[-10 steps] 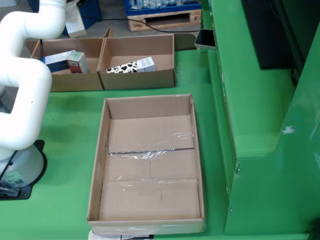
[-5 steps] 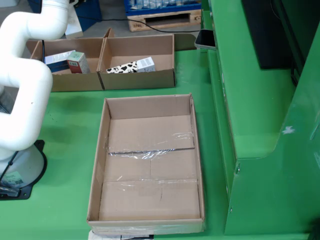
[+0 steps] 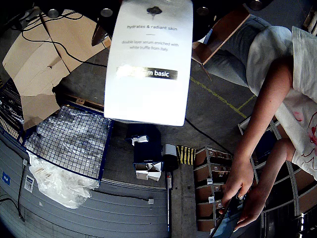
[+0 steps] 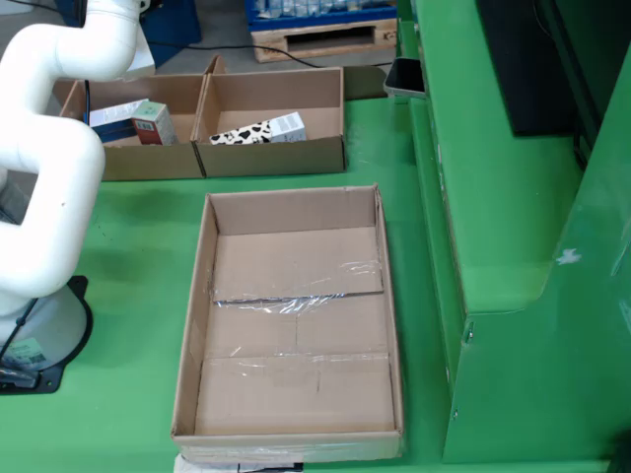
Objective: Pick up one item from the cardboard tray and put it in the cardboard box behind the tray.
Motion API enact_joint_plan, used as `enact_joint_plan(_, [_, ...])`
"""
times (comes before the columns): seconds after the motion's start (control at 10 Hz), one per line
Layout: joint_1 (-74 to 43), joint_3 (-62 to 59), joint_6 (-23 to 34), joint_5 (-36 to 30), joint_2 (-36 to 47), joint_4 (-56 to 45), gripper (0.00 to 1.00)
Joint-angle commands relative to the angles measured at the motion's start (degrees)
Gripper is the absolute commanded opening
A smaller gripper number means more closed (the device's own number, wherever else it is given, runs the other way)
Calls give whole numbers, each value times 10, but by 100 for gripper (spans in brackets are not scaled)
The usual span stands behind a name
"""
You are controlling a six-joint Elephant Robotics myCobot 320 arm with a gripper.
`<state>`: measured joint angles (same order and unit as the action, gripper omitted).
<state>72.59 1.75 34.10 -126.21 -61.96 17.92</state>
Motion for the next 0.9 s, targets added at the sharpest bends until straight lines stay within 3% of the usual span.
enact_joint_plan(0.0, [-19,89,51,-75,56,12,0])
enact_joint_plan(0.1, [-28,233,51,-89,98,118,0])
enact_joint_plan(0.3, [-28,233,51,-89,98,118,0])
enact_joint_plan(0.5, [-37,347,46,-112,100,236,0])
enact_joint_plan(0.8, [-36,355,47,-123,80,261,0])
